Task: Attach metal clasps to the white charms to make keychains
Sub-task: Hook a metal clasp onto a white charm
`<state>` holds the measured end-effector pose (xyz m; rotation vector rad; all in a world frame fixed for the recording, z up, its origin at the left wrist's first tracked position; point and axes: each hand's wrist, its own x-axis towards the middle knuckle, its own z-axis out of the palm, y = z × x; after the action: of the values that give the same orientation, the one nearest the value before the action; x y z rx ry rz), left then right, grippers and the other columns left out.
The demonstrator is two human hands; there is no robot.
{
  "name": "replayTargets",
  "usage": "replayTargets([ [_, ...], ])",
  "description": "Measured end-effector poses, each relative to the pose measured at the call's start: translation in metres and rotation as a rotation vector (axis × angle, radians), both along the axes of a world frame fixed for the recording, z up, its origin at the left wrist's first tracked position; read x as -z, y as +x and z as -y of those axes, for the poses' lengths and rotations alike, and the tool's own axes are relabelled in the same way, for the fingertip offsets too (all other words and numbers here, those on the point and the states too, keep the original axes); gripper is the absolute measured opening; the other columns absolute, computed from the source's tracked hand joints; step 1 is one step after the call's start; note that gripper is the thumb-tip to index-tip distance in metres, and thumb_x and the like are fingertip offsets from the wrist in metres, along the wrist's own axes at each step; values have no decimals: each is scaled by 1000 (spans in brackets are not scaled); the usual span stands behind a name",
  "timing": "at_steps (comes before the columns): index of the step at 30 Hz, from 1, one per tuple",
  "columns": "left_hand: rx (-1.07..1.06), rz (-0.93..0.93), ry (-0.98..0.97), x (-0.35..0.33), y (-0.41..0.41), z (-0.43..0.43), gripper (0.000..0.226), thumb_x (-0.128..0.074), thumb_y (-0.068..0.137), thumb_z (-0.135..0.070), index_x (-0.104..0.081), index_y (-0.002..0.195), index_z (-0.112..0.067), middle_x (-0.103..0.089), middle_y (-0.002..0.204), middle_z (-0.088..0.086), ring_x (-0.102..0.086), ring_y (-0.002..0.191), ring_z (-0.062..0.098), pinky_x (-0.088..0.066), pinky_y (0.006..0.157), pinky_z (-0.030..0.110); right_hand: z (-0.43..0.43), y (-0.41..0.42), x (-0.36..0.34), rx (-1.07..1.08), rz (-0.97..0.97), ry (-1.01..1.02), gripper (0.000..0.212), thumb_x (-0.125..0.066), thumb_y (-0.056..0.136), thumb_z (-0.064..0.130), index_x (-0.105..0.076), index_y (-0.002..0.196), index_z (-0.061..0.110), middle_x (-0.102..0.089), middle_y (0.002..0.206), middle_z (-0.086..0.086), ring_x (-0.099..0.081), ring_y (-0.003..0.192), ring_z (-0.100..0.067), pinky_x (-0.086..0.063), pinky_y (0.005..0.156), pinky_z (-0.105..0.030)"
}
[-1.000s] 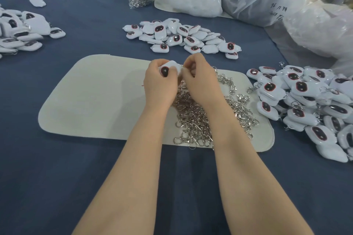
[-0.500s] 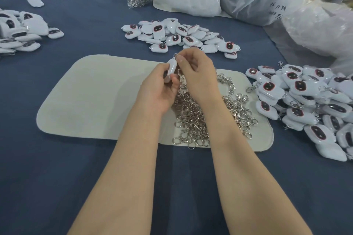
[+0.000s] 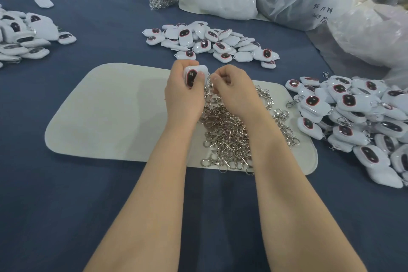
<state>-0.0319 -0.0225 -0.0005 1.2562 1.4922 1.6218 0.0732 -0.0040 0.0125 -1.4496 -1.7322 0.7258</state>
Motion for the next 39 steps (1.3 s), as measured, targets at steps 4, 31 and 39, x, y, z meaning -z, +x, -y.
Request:
replayTargets([
  [4, 2, -176, 85, 1, 4, 4, 17, -57, 91, -11, -52, 98, -25, -52, 78, -21, -50, 67, -16, -36, 62, 3, 0, 1, 0, 7, -41, -38, 14, -50, 97, 19, -56, 84, 16, -60, 69, 2, -55, 67, -15, -49, 70, -33],
  [31, 137, 823, -238, -4, -1, -4, 10, -55, 93, -6, -58, 90, -15, -58, 81, 5, -48, 48, 7, -42, 44, 15, 2, -3, -1, -13, -98, 17, 6, -54, 95, 15, -59, 93, 11, -62, 77, 4, -57, 75, -13, -49, 80, -32],
  [39, 75, -55, 107, -1, 6, 3, 16, -58, 89, -9, -59, 100, -21, -58, 93, -11, -53, 77, -2, -39, 68, 6, -4, 10, 5, -55, -273, -143, 14, -54, 95, 11, -60, 83, 7, -63, 70, -6, -56, 68, -19, -47, 71, -37],
])
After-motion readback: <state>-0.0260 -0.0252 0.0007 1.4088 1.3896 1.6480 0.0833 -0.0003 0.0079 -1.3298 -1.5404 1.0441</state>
